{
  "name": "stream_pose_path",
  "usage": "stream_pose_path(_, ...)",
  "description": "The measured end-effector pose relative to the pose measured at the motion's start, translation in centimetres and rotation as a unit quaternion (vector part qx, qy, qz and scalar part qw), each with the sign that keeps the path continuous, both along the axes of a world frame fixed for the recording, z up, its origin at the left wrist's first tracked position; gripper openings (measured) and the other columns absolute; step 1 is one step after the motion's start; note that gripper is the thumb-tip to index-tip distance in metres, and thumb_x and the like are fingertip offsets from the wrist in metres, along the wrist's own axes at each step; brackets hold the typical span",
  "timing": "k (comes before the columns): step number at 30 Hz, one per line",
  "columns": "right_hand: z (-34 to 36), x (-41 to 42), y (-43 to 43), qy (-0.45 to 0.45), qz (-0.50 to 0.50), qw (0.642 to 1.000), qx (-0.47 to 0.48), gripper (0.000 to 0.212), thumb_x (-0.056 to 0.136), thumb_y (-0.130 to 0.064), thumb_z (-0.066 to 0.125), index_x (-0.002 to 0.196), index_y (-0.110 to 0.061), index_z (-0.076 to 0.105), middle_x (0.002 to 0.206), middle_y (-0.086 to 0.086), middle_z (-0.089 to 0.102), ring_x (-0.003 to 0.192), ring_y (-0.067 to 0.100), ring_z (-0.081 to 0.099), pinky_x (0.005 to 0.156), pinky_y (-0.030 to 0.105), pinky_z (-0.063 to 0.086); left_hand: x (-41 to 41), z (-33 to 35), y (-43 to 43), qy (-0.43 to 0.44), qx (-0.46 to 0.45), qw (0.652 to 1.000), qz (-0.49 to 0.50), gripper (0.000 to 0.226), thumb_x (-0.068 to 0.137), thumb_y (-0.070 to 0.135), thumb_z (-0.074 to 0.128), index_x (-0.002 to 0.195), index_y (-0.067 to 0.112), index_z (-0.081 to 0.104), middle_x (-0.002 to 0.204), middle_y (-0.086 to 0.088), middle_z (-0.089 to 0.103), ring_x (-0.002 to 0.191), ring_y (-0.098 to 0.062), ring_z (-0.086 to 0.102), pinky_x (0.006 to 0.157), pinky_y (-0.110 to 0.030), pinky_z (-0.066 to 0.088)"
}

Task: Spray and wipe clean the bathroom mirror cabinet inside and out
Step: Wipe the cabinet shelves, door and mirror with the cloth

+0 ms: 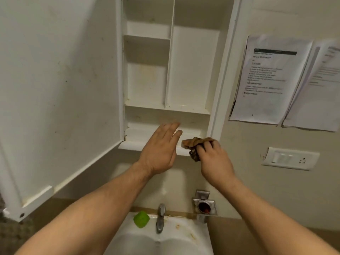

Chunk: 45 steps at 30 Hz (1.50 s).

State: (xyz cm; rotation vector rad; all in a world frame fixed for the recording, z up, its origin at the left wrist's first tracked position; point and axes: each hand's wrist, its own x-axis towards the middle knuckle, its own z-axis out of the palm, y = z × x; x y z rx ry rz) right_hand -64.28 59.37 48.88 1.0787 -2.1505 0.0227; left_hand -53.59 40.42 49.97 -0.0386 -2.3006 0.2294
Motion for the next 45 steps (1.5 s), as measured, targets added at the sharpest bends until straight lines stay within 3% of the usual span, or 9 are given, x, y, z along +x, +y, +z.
stream_pose_path(5,-0.1,2.7,-3.5,-0.076,-0.063,0.994,-0.046,0.036,0.092,-0.011,0.051,0.125,-0.012,0.066,0.128,0.013,0.063,0.120,0.038,0.049,0.097,0.045,0.045,3.0,-2.7,-2.2,-0.029,0.082,0.996,0.031,0.056,0.089,0.008,0.052,0.145,0.002,0.045,0.154,-0.017,0.040,0.142,-0.032,0.037,0.121,-0.038,0.028)
stream_pose_path(11,1.4,4.7,-9.3,-0.222,0.169,0.960,-0.010,0.041,0.087,-0.007,0.060,0.124,-0.022,0.069,0.127,0.001,0.065,0.123,0.029,0.048,0.094,0.037,0.046,5.0,-3.7,-2.2,-0.062,0.183,0.981,0.024,0.072,0.089,0.008,0.047,0.157,0.005,0.024,0.159,-0.011,0.031,0.145,-0.024,0.031,0.118,-0.035,0.034)
stream_pose_path(17,1.8,4.0,-6.5,-0.468,0.211,0.798,-0.314,0.049,0.086,-0.001,0.069,0.120,-0.030,0.049,0.112,-0.013,0.068,0.095,0.009,0.071,0.066,0.016,0.055,3.1,-3.1,1.1,-0.093,0.166,0.981,-0.027,0.086,0.094,0.047,0.052,0.161,0.016,0.007,0.166,-0.009,0.012,0.154,-0.025,0.010,0.123,-0.037,0.021)
stream_pose_path(21,1.0,5.1,-6.5,-0.600,0.248,0.657,-0.383,0.064,0.081,0.014,0.054,0.116,-0.040,0.055,0.110,-0.017,0.069,0.098,-0.004,0.069,0.074,0.020,0.058,0.4,-2.0,1.5,-0.049,0.175,0.983,0.000,0.064,0.093,0.022,0.058,0.153,0.015,0.035,0.157,-0.008,0.033,0.145,-0.028,0.027,0.114,-0.042,0.039)
stream_pose_path(26,-1.9,7.3,-6.8,-0.459,0.183,0.720,-0.487,0.049,0.089,-0.003,0.056,0.126,-0.034,0.052,0.118,-0.018,0.060,0.110,-0.002,0.059,0.097,0.026,0.050,0.8,-0.5,-2.7,-0.077,0.042,0.996,0.035,0.045,0.085,0.003,0.060,0.130,0.009,0.062,0.141,-0.013,0.053,0.130,-0.033,0.045,0.106,-0.039,0.044)
stream_pose_path(31,-2.4,6.3,-7.3,-0.420,0.200,0.761,-0.452,0.041,0.092,-0.007,0.059,0.126,-0.031,0.057,0.127,-0.015,0.052,0.118,0.003,0.050,0.102,0.026,0.044,3.8,-0.4,-6.5,-0.051,-0.061,0.957,0.279,0.025,0.085,0.000,0.065,0.110,0.003,0.067,0.104,-0.016,0.066,0.101,-0.035,0.060,0.088,-0.042,0.051)
stream_pose_path(34,-1.6,5.6,-8.1,-0.383,0.252,0.764,-0.454,0.039,0.090,-0.005,0.057,0.124,-0.024,0.059,0.126,-0.010,0.054,0.115,0.006,0.051,0.099,0.025,0.045,0.9,0.0,-3.5,-0.095,0.016,0.945,0.312,0.033,0.092,0.007,0.053,0.124,0.008,0.058,0.119,-0.012,0.061,0.114,-0.032,0.055,0.104,-0.041,0.041)
stream_pose_path(39,-3.3,5.2,-7.9,-0.424,0.289,0.722,-0.463,0.041,0.086,-0.001,0.059,0.117,-0.027,0.061,0.126,-0.011,0.057,0.122,0.008,0.054,0.106,0.033,0.049,-1.3,-0.5,-0.1,-0.051,0.166,0.984,0.028,0.030,0.089,0.012,0.060,0.118,0.019,0.065,0.119,0.003,0.064,0.112,-0.010,0.057,0.098,-0.025,0.047)
stream_pose_path(45,-2.7,2.6,-5.5,-0.372,0.292,0.774,-0.421,0.033,0.090,-0.017,0.049,0.118,-0.025,0.065,0.138,-0.012,0.051,0.130,0.001,0.041,0.106,0.021,0.035,-2.3,1.0,-3.3,0.103,0.319,0.915,0.225,0.038,0.077,-0.006,0.060,0.108,0.014,0.070,0.104,0.000,0.067,0.092,-0.015,0.060,0.079,-0.021,0.039)
